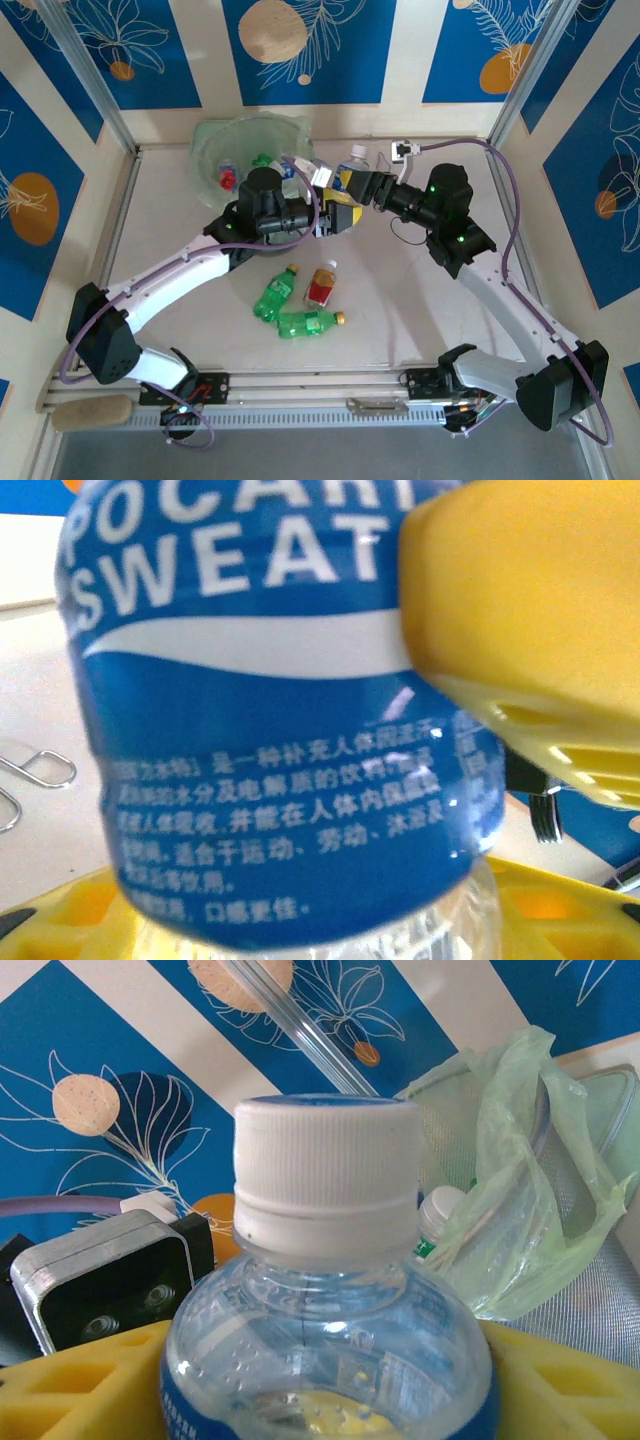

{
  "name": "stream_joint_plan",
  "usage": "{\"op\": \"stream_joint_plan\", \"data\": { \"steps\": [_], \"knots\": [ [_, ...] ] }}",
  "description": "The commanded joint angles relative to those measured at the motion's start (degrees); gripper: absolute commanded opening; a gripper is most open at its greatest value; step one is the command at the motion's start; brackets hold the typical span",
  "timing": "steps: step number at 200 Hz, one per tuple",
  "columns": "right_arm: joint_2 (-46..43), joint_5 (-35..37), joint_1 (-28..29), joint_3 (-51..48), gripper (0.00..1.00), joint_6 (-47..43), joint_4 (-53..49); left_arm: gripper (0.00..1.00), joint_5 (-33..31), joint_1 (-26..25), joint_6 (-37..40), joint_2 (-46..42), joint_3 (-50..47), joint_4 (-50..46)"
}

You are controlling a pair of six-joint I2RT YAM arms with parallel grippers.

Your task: Put the plastic bottles in the bin

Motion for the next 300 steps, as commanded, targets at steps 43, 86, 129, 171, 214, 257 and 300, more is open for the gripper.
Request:
{"op": "stream_joint_plan", "data": {
  "steps": [43,86,129,171,214,257,300],
  "knots": [
    [-4.81,1.93,-3.29,-2.26,0.78,1.91,-1.24,0.53,-5.23,3.70,2.54,-2.83,1.30,-2.34],
    [-6.90,3.96,-5.74,-5.13,0.81,2.85,-2.14,0.53,-6.74,6.77,6.33,-5.62,5.37,-5.89],
    [-4.27,2.89,-6.41,-6.09,0.82,4.48,-2.11,0.53,-11.84,11.17,9.14,-9.54,7.12,-9.68],
    [-1.54,1.45,-6.59,-5.75,0.83,5.54,-1.94,0.53,-18.55,17.78,11.03,-13.03,5.33,-14.10],
    [-0.43,1.10,-6.58,-5.48,0.83,6.13,-1.96,0.53,-25.43,22.57,14.73,-11.33,6.75,-21.92],
    [0.17,0.98,-6.58,-5.28,0.83,6.49,-1.92,0.55,-27.56,24.22,16.85,-4.84,12.54,-31.50],
    [0.96,0.81,-6.49,-5.22,0.83,6.65,-1.73,0.55,-28.09,24.32,18.71,0.97,18.08,-39.36]
  ]
}}
